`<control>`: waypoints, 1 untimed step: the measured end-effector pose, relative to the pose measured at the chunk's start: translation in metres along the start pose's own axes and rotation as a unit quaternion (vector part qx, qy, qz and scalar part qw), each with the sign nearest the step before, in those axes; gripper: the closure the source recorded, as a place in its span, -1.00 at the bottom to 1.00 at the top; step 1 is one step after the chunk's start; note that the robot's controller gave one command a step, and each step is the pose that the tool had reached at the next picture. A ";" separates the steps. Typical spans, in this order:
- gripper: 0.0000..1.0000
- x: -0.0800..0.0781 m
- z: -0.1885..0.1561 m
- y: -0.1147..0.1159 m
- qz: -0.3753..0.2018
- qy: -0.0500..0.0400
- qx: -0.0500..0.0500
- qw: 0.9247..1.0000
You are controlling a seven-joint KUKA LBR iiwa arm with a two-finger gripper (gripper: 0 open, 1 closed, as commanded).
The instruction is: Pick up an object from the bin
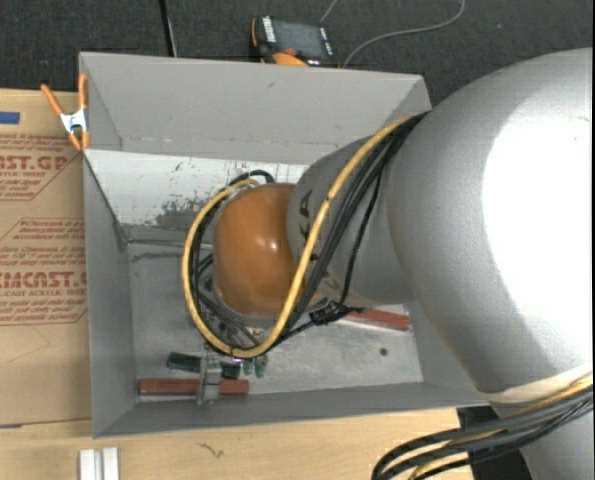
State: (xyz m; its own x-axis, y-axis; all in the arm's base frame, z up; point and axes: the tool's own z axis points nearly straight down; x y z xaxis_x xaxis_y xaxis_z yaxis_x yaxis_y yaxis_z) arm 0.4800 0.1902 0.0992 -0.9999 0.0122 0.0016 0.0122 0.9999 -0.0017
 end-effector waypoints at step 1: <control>-1.00 -0.001 0.030 0.013 -0.016 -0.003 -0.001 1.000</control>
Offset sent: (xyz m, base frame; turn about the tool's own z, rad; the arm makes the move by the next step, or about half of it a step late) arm -0.0004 0.0118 -0.0292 -0.0313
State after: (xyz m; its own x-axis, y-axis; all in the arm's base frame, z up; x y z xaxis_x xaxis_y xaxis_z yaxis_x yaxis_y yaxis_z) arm 0.4807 0.2027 0.0691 -0.9998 -0.0195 -0.0039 -0.0195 0.9998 0.0012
